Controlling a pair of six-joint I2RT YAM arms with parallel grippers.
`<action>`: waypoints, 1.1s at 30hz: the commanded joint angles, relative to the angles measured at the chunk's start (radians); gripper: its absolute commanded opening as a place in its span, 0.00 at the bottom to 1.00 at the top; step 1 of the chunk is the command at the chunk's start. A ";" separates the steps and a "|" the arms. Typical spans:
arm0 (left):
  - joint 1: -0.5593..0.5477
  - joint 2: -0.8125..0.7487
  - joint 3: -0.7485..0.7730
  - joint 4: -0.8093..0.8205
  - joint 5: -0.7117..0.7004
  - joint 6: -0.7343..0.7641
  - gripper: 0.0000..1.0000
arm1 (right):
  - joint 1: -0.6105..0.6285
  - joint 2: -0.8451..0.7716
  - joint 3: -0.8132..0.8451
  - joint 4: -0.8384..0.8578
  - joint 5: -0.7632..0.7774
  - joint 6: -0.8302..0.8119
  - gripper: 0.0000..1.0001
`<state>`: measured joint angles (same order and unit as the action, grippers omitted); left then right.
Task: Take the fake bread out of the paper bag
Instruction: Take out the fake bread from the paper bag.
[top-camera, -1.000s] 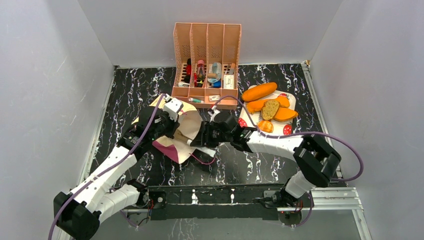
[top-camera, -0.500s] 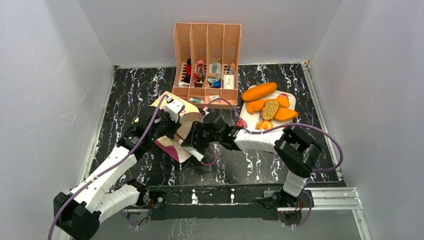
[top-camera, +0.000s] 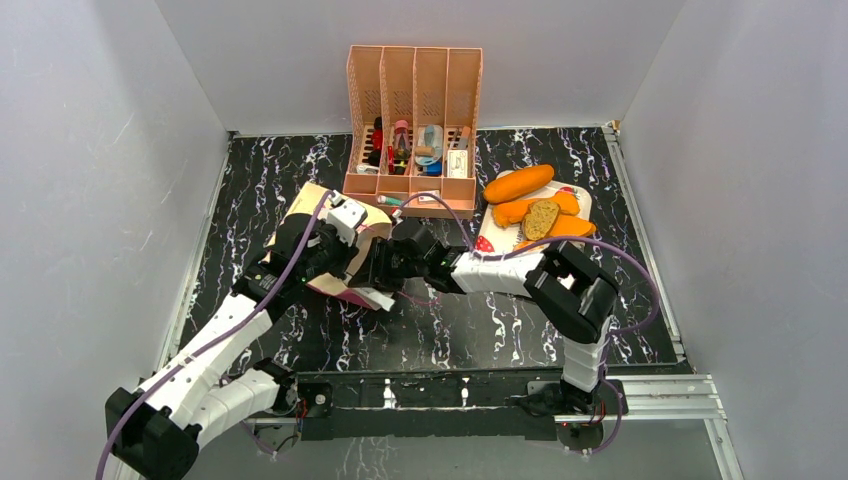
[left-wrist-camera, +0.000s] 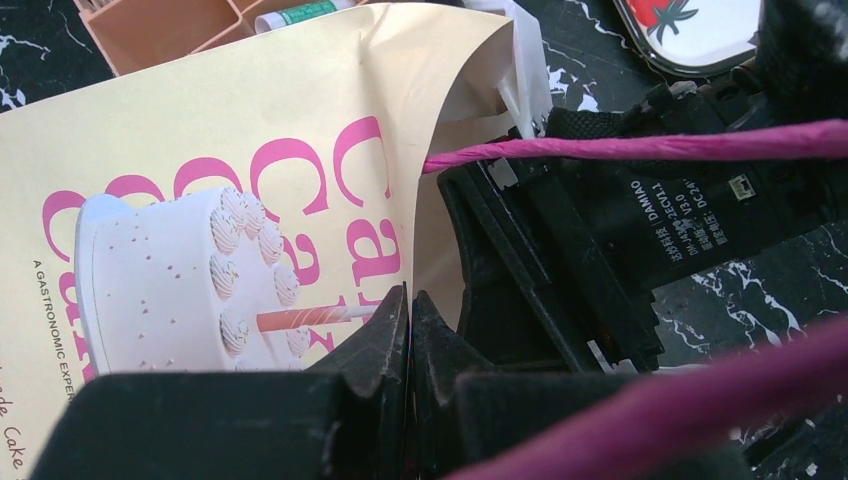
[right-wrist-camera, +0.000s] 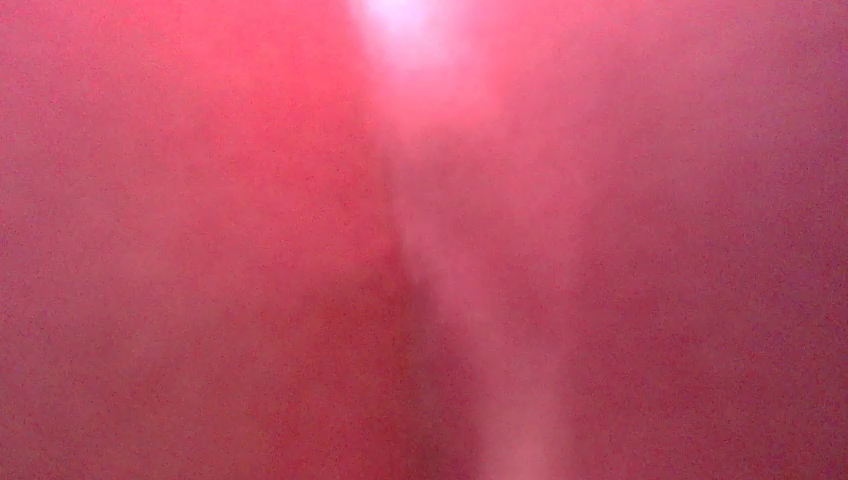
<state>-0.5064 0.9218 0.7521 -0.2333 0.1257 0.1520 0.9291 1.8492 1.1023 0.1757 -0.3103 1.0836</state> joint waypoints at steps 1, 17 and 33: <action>-0.007 -0.007 0.046 0.010 0.044 0.009 0.00 | 0.000 0.015 0.025 0.106 -0.066 0.027 0.28; -0.007 -0.021 0.015 0.007 -0.067 0.004 0.00 | -0.113 -0.212 -0.227 0.198 -0.070 0.055 0.00; -0.008 0.097 0.032 0.037 -0.294 -0.080 0.00 | -0.191 -0.563 -0.363 -0.022 -0.036 -0.071 0.00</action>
<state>-0.5140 0.9764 0.7521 -0.2089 -0.0544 0.1223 0.7597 1.4239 0.7418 0.2016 -0.3637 1.0859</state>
